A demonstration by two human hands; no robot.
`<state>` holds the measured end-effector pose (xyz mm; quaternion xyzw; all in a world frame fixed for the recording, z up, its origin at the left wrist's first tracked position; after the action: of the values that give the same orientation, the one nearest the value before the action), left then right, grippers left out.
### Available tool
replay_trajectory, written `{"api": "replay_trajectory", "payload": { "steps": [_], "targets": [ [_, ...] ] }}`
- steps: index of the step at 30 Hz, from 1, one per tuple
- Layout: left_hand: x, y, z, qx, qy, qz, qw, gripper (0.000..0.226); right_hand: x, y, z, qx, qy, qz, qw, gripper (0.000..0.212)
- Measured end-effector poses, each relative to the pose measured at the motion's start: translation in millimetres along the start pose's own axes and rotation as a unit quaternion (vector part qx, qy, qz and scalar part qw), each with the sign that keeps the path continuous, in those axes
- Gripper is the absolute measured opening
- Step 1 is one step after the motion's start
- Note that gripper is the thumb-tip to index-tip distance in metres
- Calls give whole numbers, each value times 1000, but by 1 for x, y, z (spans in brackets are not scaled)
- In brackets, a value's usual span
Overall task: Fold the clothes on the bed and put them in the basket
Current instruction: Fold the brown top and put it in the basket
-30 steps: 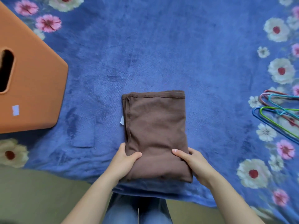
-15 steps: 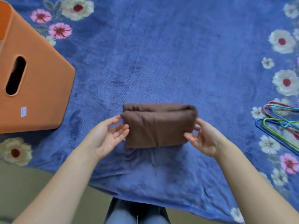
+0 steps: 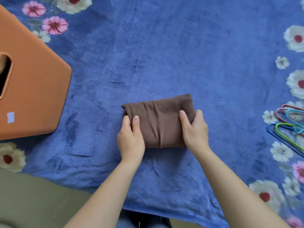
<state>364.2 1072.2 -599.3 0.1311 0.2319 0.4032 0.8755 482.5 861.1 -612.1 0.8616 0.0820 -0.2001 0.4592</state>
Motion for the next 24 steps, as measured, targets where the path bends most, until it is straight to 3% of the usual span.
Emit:
{"api": "replay_trajectory", "payload": {
  "steps": [3,8,11,13,16,19,22,24],
  "targets": [
    [16,10,3,26,-39,29,998,34,-1,16,13,0,-11,60,998,39],
    [30,0,-29,83,-20,-45,995,33,-3,0,34,-50,-48,33,997,43],
    [29,11,-34,45,18,-4,999,21,-3,5,39,1,-49,48,998,39],
    [24,10,-40,21,69,-13,997,33,-5,5,53,42,-88,32,995,43],
    [12,-7,-49,25,160,-75,984,50,-12,-11,67,101,-155,-53,981,50],
    [12,-24,-57,-149,305,-102,935,58,-17,-24,65,205,-214,-153,943,45],
    [2,-31,-46,-259,425,-145,855,37,-25,-22,53,287,-267,-247,886,37],
    [-14,-16,-24,-271,457,-164,831,20,-42,-5,35,288,-276,-276,875,33]
  ]
}}
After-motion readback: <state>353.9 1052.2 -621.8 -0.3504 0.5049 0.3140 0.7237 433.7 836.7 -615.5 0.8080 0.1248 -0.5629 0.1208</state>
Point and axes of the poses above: each hand's wrist, its own x-axis towards the middle knuckle, its own y-axis out of the back of the hand, z = x × y, the point moved 9 cm from there along x, towards the middle knuckle, and after that the axes turned 12 degrees about -x, right-handed, at the moved point
